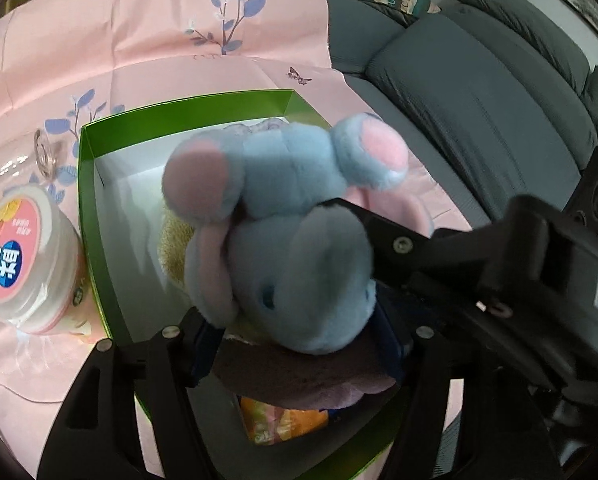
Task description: Organize soft objects
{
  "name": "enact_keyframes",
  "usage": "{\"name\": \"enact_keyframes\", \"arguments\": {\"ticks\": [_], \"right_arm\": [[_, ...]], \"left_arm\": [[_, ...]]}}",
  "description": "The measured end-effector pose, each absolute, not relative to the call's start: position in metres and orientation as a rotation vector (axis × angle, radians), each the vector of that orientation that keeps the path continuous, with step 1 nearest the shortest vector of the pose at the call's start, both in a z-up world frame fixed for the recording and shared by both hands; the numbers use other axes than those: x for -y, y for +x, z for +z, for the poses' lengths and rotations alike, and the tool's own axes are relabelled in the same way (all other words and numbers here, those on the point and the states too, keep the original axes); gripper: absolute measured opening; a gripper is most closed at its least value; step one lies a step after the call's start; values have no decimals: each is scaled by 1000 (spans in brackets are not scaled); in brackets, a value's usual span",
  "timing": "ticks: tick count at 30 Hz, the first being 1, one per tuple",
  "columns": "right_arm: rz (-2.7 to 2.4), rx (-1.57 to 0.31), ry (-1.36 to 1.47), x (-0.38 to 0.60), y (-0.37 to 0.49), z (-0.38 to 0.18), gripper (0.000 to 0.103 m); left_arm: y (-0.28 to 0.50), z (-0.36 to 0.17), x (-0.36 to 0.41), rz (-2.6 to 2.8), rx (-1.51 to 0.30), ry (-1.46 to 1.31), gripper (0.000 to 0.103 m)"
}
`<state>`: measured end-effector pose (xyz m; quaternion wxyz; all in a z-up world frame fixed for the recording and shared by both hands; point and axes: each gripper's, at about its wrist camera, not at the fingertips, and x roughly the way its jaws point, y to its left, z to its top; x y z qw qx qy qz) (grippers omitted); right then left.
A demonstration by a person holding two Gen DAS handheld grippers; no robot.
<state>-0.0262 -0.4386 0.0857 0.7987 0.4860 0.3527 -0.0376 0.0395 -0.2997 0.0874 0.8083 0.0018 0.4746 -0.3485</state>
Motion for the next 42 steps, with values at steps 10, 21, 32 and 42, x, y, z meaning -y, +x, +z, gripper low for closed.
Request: {"name": "enact_keyframes", "arguments": {"ticks": [10, 21, 32, 42], "right_arm": [[-93, -749, 1062, 442, -28, 82, 56], [-197, -718, 940, 440, -40, 104, 56], [-175, -642, 842, 423, -52, 137, 62], [-145, -612, 648, 381, -59, 172, 90]], "left_arm": [[42, 86, 302, -741, -1029, 9, 69], [29, 108, 294, -721, -943, 47, 82], [4, 148, 256, -661, -792, 91, 102], [-13, 163, 198, -573, -733, 63, 102]]}}
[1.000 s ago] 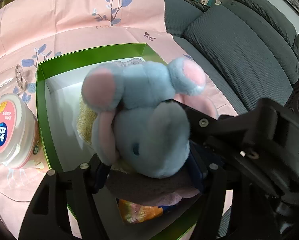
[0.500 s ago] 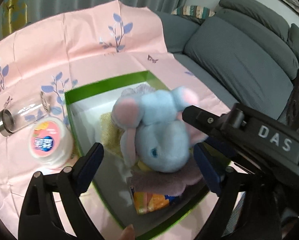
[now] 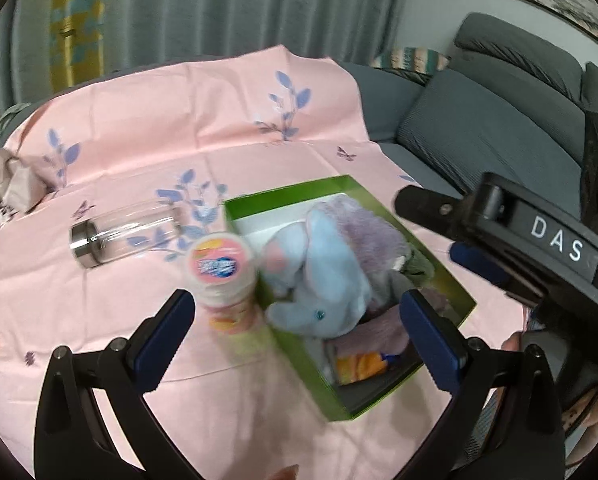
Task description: Organize soft objects
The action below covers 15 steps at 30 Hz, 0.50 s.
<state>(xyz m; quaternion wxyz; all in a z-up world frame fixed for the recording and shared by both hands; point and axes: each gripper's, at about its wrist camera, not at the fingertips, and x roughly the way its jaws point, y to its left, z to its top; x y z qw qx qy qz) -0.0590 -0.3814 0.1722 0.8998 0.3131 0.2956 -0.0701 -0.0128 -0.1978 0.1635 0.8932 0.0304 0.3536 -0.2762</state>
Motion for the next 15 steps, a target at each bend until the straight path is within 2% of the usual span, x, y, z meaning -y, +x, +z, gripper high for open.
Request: {"name": "enact_keyframes", "arguments": {"ticks": [15], "right_arm": [[-132, -643, 433, 325, -76, 206, 91]], "left_arm": [[-34, 162, 122, -515, -721, 13, 102]]}}
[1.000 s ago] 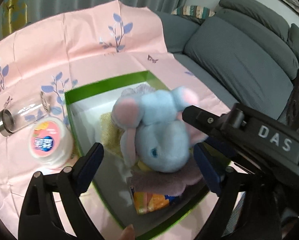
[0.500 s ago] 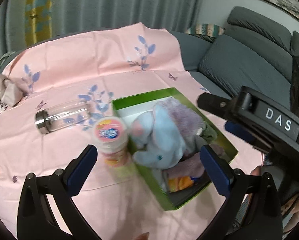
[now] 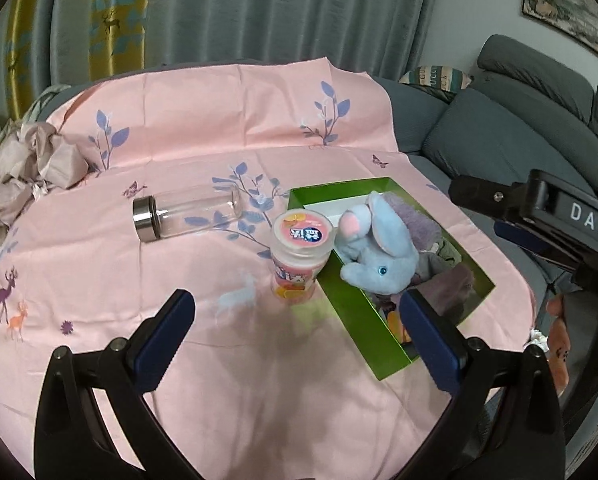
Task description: Organize soft objects
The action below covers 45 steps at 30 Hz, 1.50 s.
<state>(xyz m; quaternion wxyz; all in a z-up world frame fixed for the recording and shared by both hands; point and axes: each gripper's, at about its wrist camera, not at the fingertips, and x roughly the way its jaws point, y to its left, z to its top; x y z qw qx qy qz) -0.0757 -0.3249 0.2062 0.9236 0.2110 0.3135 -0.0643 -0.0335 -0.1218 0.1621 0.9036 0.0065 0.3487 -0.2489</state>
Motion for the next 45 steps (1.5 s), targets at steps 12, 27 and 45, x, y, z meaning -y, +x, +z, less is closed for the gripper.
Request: {"name": "enact_keyframes", "arguments": {"ticks": [12, 27, 45], "right_arm": [[-122, -593, 333, 289, -84, 208, 95], [-185, -615, 333, 294, -87, 203, 95], [-203, -622, 289, 288, -87, 207, 95]], "left_arm": [[-29, 163, 107, -477, -718, -21, 102], [-36, 170, 102, -515, -696, -22, 102], [-48, 179, 104, -559, -680, -10, 102]]}}
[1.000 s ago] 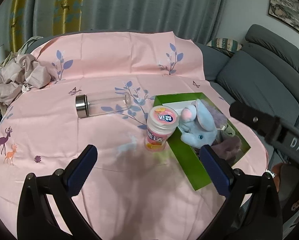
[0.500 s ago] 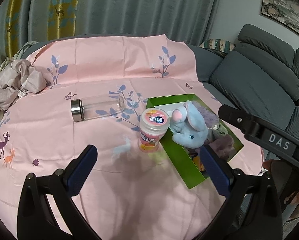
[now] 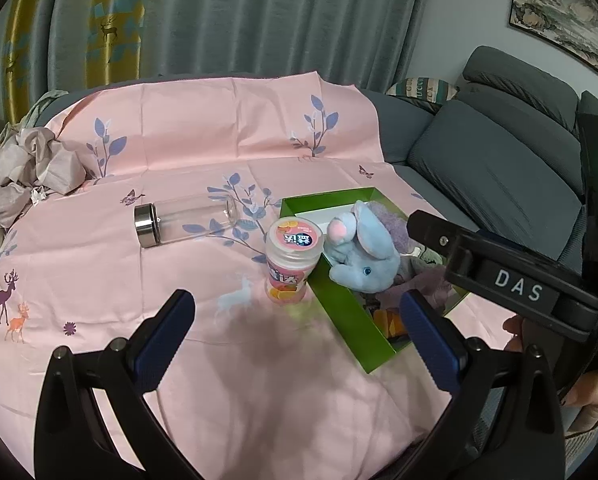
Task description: Organize soft objects
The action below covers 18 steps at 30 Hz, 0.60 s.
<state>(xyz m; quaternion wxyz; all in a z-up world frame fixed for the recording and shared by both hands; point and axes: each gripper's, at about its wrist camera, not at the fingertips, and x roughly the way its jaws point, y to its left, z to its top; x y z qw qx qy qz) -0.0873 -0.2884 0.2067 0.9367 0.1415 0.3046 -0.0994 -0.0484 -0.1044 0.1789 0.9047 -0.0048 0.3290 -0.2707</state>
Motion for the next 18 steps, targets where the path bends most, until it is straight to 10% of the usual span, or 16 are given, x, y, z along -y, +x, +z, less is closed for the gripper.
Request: {"name": "enact_keyframes", "arguments": {"ticks": [18], "right_arm": [[-211, -626, 283, 289, -87, 208, 95]], "left_arm": [[-48, 179, 102, -579, -680, -18, 102]]}}
